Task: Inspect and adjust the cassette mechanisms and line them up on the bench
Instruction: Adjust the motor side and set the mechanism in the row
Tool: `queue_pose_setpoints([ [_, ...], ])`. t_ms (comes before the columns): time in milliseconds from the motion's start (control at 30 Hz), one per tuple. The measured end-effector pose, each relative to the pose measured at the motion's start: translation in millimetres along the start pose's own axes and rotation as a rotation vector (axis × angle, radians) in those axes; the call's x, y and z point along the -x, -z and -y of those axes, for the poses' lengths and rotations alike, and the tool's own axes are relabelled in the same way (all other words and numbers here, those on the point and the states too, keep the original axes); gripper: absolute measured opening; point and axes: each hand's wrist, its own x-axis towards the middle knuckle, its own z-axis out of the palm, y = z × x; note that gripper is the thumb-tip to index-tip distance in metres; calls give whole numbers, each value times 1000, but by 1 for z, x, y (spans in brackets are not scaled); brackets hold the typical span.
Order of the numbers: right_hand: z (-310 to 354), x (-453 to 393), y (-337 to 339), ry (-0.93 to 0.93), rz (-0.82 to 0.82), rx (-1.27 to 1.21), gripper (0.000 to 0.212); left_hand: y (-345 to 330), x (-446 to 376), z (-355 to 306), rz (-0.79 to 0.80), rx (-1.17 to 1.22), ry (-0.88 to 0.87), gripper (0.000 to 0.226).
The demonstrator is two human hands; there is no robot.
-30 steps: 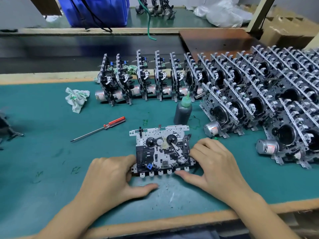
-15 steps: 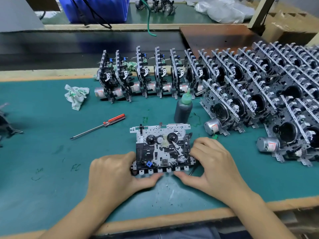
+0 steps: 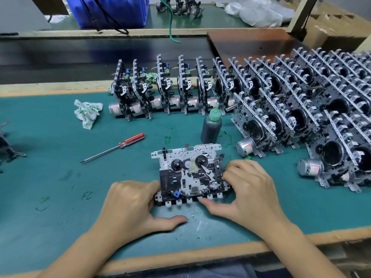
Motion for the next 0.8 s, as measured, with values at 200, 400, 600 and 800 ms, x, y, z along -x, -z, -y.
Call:
queue_pose_setpoints([
  [200, -6, -2, 0, 135, 20, -37, 50, -2, 2, -3, -36, -80, 179, 66],
  [400, -6, -1, 0, 127, 49, -100, 52, -5, -1, -7, -72, -122, 253, 67],
  [600, -2, 0, -1, 100, 11, -61, 49, -1, -3, 4, -37, -35, 156, 81],
  [800, -5, 1, -1, 69, 3, -5, 58, 0, 0, 7, 58, 39, 28, 60],
])
